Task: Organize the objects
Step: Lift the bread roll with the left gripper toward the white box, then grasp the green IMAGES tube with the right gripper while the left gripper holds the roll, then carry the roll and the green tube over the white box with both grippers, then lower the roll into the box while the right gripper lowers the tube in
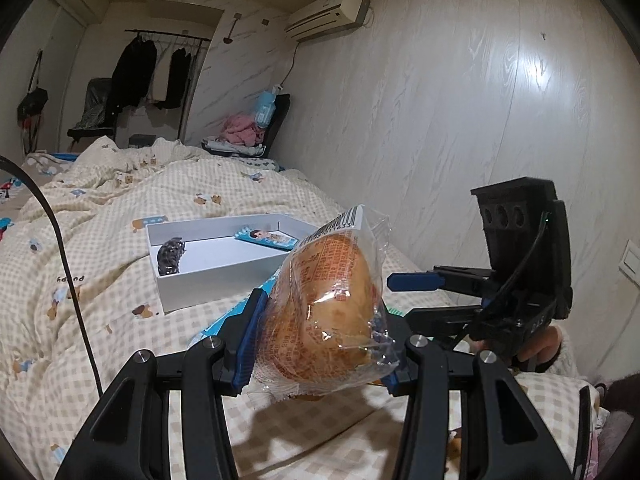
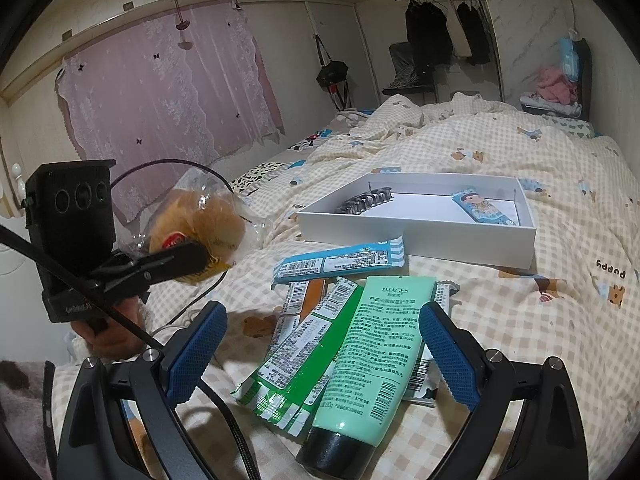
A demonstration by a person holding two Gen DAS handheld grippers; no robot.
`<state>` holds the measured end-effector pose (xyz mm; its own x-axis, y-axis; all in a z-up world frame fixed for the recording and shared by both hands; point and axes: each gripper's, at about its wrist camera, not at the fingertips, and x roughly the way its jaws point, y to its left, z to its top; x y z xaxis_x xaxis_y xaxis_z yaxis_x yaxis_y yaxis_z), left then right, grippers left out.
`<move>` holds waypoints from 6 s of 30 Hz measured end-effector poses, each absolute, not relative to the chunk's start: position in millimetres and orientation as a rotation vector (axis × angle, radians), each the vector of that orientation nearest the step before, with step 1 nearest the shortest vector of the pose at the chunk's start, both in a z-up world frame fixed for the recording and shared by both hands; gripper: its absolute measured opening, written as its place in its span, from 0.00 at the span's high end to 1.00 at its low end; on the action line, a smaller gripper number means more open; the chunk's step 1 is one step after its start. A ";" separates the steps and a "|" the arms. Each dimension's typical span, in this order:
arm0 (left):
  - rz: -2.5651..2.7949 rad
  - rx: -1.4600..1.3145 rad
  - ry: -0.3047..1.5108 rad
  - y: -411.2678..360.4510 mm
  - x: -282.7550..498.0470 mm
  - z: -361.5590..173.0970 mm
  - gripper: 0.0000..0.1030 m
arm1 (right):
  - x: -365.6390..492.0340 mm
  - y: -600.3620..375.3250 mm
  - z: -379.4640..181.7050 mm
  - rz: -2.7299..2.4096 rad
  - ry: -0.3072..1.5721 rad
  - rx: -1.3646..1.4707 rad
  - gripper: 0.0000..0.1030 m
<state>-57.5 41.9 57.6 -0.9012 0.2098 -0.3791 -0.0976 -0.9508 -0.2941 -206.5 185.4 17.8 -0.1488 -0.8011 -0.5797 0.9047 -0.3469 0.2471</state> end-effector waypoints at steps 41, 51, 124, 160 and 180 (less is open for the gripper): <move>2.886 -0.646 -0.374 44.2 -62.3 51.7 0.49 | -232.8 191.5 9.5 -1.683 0.295 1.182 0.45; 2.879 -0.652 -0.383 41.9 -61.6 50.6 0.49 | -232.1 193.9 1.1 -1.647 0.305 1.202 0.60; 3.020 -0.689 -1.078 -90.0 -217.3 116.6 0.50 | -333.4 134.2 108.0 -1.595 -0.380 0.777 0.59; 3.017 -1.157 -0.707 -44.1 -271.5 6.7 0.49 | -372.5 116.9 2.6 -1.899 -0.140 0.987 0.60; 3.068 -1.284 -0.636 -51.9 -277.0 -8.6 0.50 | -361.8 99.1 -16.3 -1.999 0.107 1.057 0.59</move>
